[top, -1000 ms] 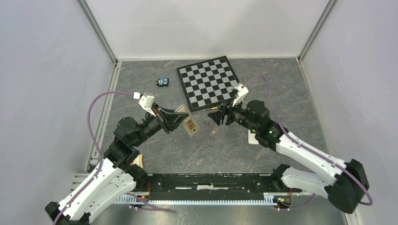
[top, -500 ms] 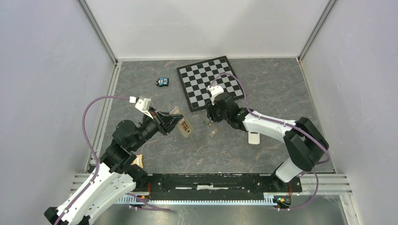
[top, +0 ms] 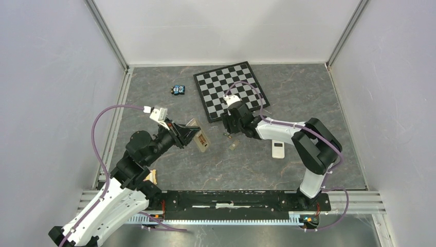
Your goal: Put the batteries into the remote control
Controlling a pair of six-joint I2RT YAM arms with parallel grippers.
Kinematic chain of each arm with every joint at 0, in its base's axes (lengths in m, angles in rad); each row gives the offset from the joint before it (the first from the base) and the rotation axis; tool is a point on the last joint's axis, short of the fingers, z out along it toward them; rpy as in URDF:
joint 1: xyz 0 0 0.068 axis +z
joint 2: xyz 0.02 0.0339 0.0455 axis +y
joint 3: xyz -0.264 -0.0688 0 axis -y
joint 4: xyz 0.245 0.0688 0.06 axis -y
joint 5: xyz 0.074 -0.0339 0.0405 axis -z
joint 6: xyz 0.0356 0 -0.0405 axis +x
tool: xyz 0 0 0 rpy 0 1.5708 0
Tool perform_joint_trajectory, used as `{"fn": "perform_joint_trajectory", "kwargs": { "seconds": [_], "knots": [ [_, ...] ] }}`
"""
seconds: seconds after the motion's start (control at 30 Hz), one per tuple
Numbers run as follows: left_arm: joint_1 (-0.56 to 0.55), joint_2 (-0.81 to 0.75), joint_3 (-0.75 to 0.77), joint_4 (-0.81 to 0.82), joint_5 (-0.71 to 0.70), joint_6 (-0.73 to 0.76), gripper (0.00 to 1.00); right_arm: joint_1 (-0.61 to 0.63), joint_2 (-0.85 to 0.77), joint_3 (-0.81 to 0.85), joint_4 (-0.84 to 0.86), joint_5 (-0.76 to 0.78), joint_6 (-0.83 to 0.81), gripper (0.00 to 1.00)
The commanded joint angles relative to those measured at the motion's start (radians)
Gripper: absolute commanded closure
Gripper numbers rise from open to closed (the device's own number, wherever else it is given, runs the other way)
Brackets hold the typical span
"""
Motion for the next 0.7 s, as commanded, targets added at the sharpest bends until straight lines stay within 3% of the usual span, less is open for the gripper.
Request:
{"fn": "perform_joint_trajectory", "kwargs": {
  "seconds": [0.0, 0.13, 0.23, 0.3, 0.47, 0.67],
  "knots": [
    [0.001, -0.020, 0.031, -0.015, -0.076, 0.042, 0.98, 0.012, -0.081, -0.048, 0.057, -0.137, -0.111, 0.36],
    [0.001, -0.029, 0.031, -0.032, -0.132, 0.043, 0.98, 0.013, -0.087, -0.075, 0.066, -0.196, -0.144, 0.42],
    [0.001, -0.029, 0.035, -0.044, -0.141, 0.045, 0.98, 0.015, -0.058, -0.058, 0.059, -0.196, -0.138, 0.62],
    [0.001, -0.028, 0.036, -0.047, -0.136, 0.045, 0.98, 0.020, -0.044, -0.050, 0.070, -0.184, -0.123, 0.68],
    [0.001, -0.028, 0.035, -0.048, -0.134, 0.037, 0.98, 0.034, 0.014, 0.012, 0.049, -0.101, -0.096, 0.72],
    [0.001, -0.025, 0.037, -0.050, -0.134, 0.035, 0.98, 0.038, 0.074, 0.049, 0.036, -0.143, -0.121, 0.73]
  ]
}}
